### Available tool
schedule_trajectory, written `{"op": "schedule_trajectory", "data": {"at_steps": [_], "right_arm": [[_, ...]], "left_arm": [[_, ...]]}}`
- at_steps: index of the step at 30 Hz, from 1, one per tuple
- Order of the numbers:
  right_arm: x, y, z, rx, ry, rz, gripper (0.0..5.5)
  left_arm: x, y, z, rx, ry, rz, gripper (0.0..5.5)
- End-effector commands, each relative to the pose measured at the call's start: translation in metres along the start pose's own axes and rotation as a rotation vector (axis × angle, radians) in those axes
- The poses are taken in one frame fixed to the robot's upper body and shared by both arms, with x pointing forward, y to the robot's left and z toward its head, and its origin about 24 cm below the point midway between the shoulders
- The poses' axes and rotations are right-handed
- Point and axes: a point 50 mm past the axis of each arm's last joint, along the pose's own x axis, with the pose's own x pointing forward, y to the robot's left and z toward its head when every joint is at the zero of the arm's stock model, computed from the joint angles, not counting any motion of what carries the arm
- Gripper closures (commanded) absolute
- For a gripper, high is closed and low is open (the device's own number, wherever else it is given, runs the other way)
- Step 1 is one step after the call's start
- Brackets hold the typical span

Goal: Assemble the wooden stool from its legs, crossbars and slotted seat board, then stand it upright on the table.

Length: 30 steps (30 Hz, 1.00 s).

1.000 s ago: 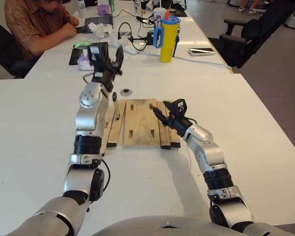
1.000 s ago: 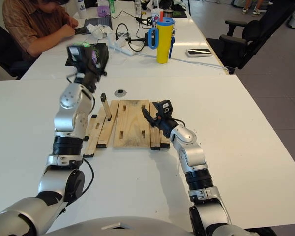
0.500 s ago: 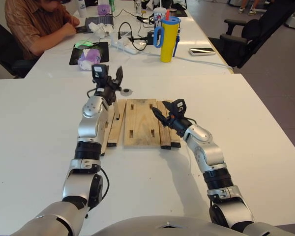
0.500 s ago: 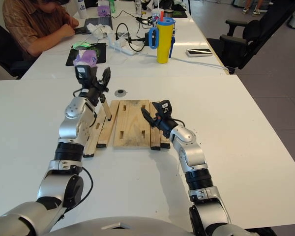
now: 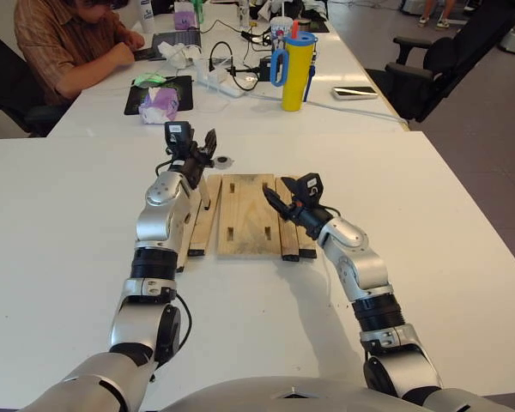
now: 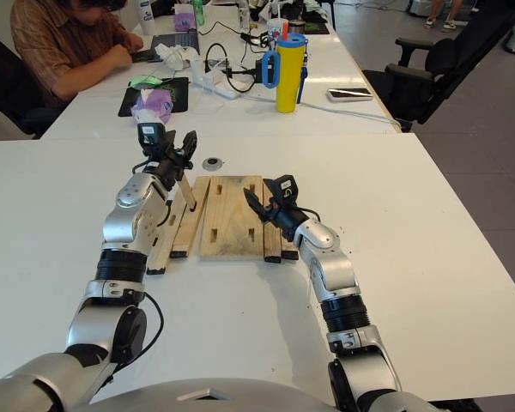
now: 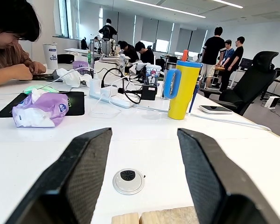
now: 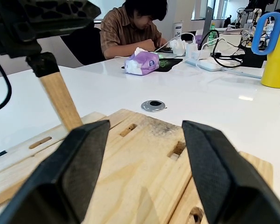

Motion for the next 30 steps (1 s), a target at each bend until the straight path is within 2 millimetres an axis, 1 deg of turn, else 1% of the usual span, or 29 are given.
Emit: {"op": "schedule_trajectory", "data": {"at_steps": [1, 4, 6, 7, 9, 12, 15, 18, 20, 24, 29, 30], "right_arm": [[0.001, -0.003, 0.002, -0.021, 0.005, -0.003, 2.63], [0.001, -0.001, 0.001, -0.020, 0.008, 0.003, 2.63], [0.001, -0.001, 0.001, -0.019, 0.009, 0.005, 2.63], [0.001, -0.001, 0.001, -0.019, 0.009, 0.005, 2.63], [-0.001, -0.001, 0.000, -0.017, 0.009, 0.003, 2.63], [-0.002, -0.001, -0.002, -0.016, 0.017, 0.003, 2.63], [-0.004, 0.001, -0.003, -0.012, 0.020, 0.006, 2.63], [-0.005, 0.001, -0.004, -0.009, 0.025, 0.003, 2.63], [-0.006, 0.003, -0.006, -0.012, 0.033, 0.011, 2.63], [-0.007, 0.003, -0.007, -0.016, 0.041, 0.020, 2.63], [-0.005, 0.004, -0.005, -0.016, 0.041, 0.032, 2.63], [-0.004, 0.004, -0.005, -0.017, 0.041, 0.034, 2.63]], "left_arm": [[-0.006, -0.002, -0.006, 0.007, -0.036, 0.008, 2.90], [-0.007, -0.006, 0.031, 0.066, -0.225, 0.011, 2.90], [-0.018, -0.006, 0.050, 0.097, -0.330, 0.033, 2.90], [-0.026, -0.006, 0.055, 0.106, -0.366, 0.049, 2.90], [-0.039, -0.006, 0.058, 0.130, -0.387, 0.072, 2.90], [-0.055, -0.008, 0.044, 0.117, -0.323, 0.083, 2.90], [-0.070, -0.005, 0.018, 0.097, -0.198, 0.105, 2.90], [-0.079, -0.009, -0.005, 0.091, -0.100, 0.079, 2.90], [-0.080, -0.011, -0.016, 0.092, -0.067, 0.054, 2.90], [-0.080, -0.013, -0.026, 0.094, -0.021, 0.046, 2.90], [-0.074, -0.006, -0.042, 0.124, 0.072, 0.068, 2.90], [-0.071, -0.005, -0.043, 0.122, 0.075, 0.066, 3.07]]}}
